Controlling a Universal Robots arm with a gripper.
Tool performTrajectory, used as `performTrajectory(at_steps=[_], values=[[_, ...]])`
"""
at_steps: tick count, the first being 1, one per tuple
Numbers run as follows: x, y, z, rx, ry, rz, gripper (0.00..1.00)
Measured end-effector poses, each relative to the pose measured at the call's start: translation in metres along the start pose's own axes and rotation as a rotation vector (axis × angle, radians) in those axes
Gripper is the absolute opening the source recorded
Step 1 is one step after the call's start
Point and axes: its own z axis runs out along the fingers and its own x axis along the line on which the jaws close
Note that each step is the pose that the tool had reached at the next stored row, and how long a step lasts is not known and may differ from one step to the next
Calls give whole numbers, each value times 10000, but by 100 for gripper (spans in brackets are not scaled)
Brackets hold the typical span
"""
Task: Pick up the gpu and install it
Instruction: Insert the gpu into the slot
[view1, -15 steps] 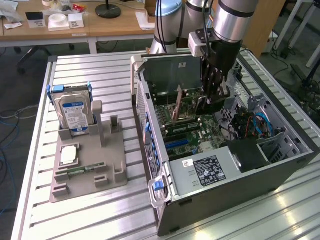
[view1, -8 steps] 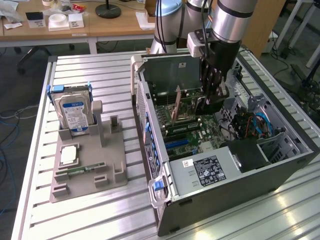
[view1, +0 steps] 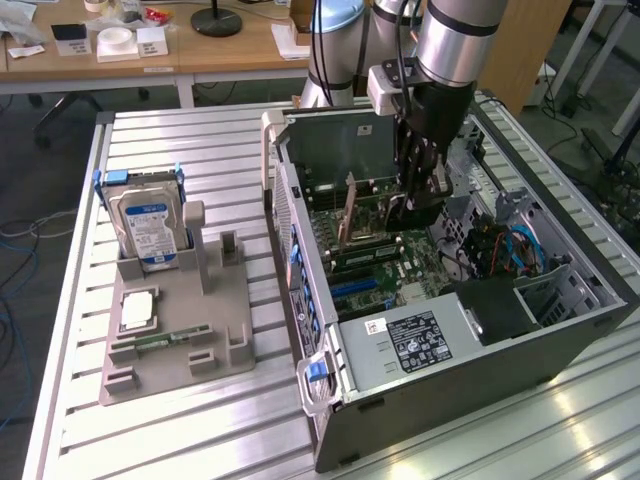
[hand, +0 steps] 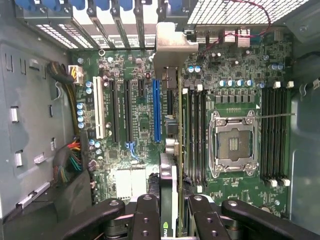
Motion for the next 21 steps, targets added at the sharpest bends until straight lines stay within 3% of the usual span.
performTrajectory(at_steps=[21], values=[[42,62,68,0,6,-27,27]])
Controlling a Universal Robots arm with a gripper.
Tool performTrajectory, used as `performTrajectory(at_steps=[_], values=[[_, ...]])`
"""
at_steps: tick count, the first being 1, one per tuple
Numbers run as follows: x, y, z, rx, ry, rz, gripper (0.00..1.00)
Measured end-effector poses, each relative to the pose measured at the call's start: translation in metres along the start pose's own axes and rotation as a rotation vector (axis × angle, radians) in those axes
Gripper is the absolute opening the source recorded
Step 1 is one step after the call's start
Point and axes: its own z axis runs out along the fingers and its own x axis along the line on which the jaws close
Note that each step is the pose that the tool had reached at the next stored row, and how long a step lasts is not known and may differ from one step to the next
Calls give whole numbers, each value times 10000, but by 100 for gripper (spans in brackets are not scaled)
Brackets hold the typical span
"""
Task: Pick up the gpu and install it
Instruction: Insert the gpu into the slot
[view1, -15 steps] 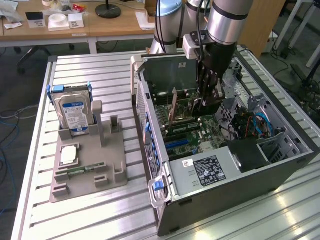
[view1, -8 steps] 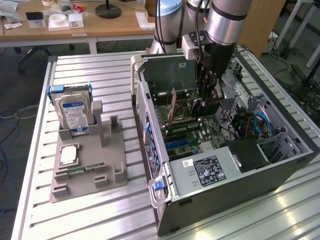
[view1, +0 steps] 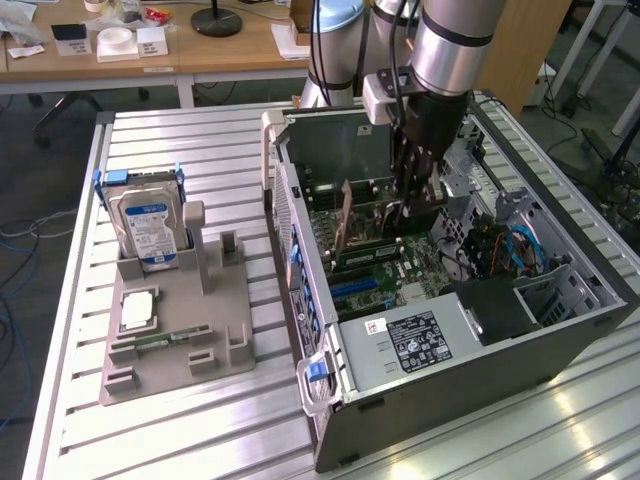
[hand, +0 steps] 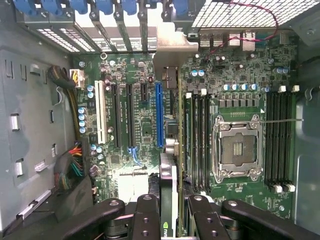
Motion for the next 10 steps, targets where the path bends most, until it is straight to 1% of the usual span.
performTrajectory(at_steps=[4,6,10], values=[[1,0,18,-14,-2,-254,27],[2,6,24,-14,-6,-288,27],[7,75,48,-14,-6,-287,27]])
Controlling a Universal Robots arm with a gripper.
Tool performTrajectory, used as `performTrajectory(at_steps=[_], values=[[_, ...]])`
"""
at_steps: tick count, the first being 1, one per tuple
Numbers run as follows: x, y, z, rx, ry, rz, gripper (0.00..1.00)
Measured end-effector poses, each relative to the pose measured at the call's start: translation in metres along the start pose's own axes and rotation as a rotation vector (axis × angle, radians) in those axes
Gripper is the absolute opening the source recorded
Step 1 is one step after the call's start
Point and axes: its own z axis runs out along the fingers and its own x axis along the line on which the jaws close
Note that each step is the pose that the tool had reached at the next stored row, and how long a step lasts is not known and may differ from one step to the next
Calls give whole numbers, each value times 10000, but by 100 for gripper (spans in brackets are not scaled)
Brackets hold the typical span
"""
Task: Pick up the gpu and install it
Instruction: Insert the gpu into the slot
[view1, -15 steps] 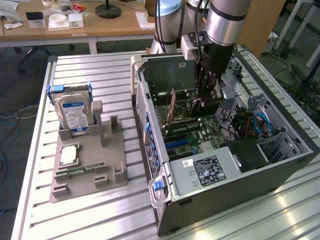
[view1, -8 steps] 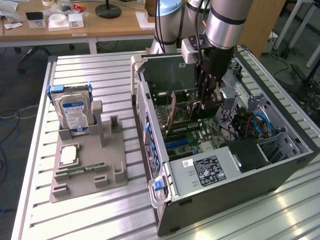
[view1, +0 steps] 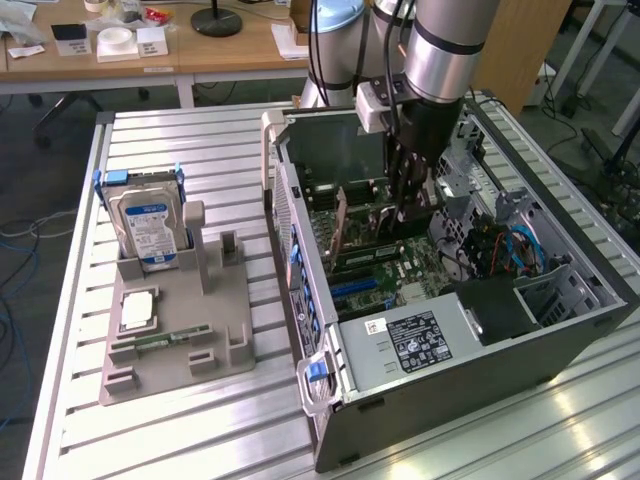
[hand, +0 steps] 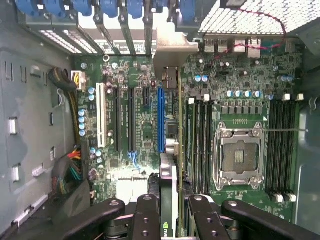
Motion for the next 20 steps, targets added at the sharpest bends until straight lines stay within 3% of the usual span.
performTrajectory(at_steps=[20], values=[[34,101,139,3,8,53,27]])
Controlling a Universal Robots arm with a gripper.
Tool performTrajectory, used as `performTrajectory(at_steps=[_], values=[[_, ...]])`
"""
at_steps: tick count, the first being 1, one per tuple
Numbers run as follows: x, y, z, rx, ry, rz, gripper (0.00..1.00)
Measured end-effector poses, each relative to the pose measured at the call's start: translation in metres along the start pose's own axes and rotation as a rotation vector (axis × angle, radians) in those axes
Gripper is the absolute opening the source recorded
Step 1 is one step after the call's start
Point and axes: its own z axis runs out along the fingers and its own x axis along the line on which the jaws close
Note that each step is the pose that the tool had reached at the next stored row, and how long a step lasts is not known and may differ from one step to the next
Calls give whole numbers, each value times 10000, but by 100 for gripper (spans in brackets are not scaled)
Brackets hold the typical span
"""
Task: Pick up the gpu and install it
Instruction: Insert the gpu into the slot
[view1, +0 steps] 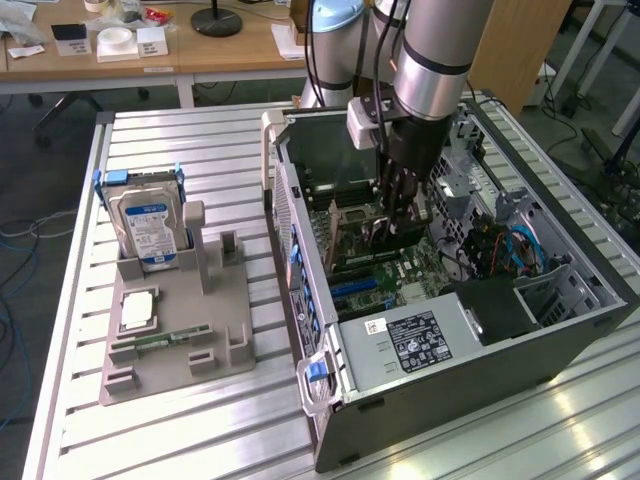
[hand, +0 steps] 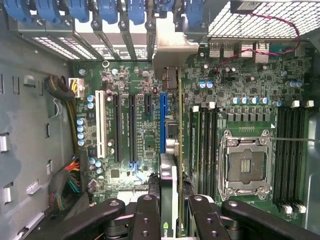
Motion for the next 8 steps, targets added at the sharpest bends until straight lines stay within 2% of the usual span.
performTrajectory(at_steps=[8], values=[[21,37,20,1,-1,12,27]])
